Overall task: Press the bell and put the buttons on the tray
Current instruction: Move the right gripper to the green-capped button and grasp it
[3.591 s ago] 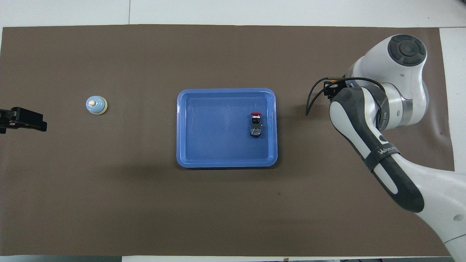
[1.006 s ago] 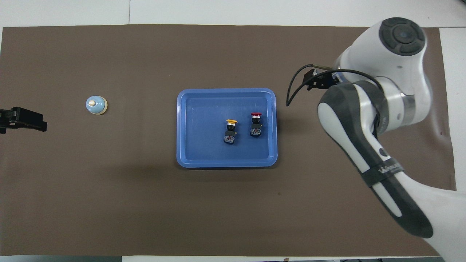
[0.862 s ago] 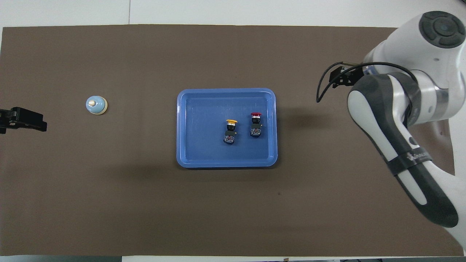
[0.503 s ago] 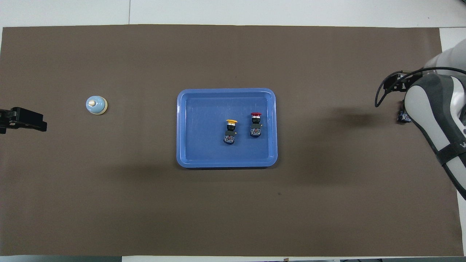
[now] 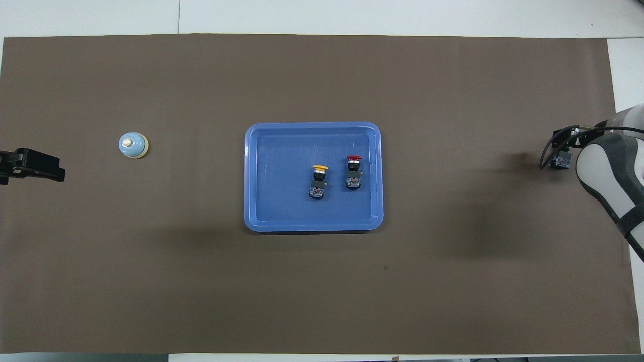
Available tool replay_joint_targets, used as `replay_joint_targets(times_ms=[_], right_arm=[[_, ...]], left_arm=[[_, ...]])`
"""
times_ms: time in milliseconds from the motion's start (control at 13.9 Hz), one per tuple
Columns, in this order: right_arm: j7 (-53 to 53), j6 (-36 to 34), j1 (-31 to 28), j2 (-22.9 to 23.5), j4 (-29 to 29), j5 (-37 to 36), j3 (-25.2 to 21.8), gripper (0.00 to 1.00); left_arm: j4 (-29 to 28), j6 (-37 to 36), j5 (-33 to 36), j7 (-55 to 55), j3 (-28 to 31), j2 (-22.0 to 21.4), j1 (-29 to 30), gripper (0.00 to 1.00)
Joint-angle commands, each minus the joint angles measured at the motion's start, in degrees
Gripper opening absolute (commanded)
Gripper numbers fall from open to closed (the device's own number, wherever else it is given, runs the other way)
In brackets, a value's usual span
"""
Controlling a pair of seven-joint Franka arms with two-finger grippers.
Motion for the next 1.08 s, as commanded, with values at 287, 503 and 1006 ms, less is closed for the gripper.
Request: replay_joint_targets(times_ms=[287, 503, 1006], right_arm=[[-0.45, 7.22, -2.12, 0.43, -5.76, -0.87, 0.9, 1.0], [-1.68, 7.49, -2.39, 0.43, -6.3, -0.87, 0.9, 0.79], [-4.5, 5.22, -1.42, -0.01, -5.16, -0.87, 1.34, 0.0]], left_arm=[[-0.51, -0.12, -0.5, -0.11, -0.22, -0.83, 0.49, 1.0], [-0.51, -0.12, -0.5, -0.11, -0.22, -0.83, 0.49, 1.0], [-0.51, -0.12, -0.5, -0.11, -0.22, -0.83, 0.41, 1.0]])
